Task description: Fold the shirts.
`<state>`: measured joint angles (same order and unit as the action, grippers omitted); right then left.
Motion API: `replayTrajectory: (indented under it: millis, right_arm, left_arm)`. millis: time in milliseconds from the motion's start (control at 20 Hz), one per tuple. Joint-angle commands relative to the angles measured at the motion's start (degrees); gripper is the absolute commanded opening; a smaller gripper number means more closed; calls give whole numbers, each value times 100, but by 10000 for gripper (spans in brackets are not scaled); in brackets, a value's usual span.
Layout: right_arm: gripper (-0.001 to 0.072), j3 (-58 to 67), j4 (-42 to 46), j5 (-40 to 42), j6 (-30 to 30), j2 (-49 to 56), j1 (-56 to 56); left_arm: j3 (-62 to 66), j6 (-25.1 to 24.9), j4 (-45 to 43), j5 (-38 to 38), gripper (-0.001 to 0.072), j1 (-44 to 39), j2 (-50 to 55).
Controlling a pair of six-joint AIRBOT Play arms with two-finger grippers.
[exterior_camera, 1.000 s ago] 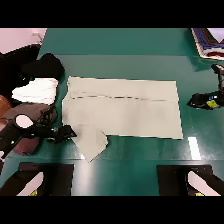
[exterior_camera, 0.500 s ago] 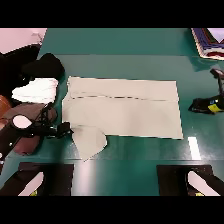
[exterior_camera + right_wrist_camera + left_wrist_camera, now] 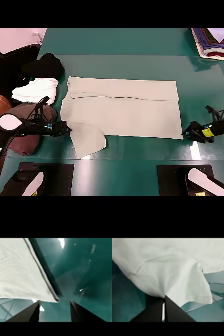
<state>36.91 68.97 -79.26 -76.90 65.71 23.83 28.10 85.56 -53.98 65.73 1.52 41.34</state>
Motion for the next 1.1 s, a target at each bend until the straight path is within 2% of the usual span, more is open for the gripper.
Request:
replayTrajectory:
  millis: [0,200,400,550,600,700,800,1050]
  right_arm:
    - [338,-227,-334,225,103,308,-243]
    - [13,-219,-173,382,208,116,-920]
    - [12,-219,809,-293,197,-940,-1102]
    - [12,-216,1513,-953,140,-1991,-1091]
    - [11,-216,1554,-973,31,-2238,-1093]
    - [11,-186,1425,-916,-107,-2452,-1176]
    - [10,103,1340,-761,-144,-2238,-1453]
    - [11,1718,1309,48,-319,-614,-2199]
  left_arm:
    - [20,-7,-4,74,23,0,-33]
    - [107,11,-264,358,22,0,-74]
    - [363,514,-1294,1572,21,0,-909]
    - [365,855,-1034,2645,22,0,-1547]
    - [391,874,-896,2712,22,0,-1620]
    - [509,846,-892,2415,22,0,-1561]
    - [619,693,-977,1827,22,0,-1226]
    - [1331,50,-997,181,23,2,647]
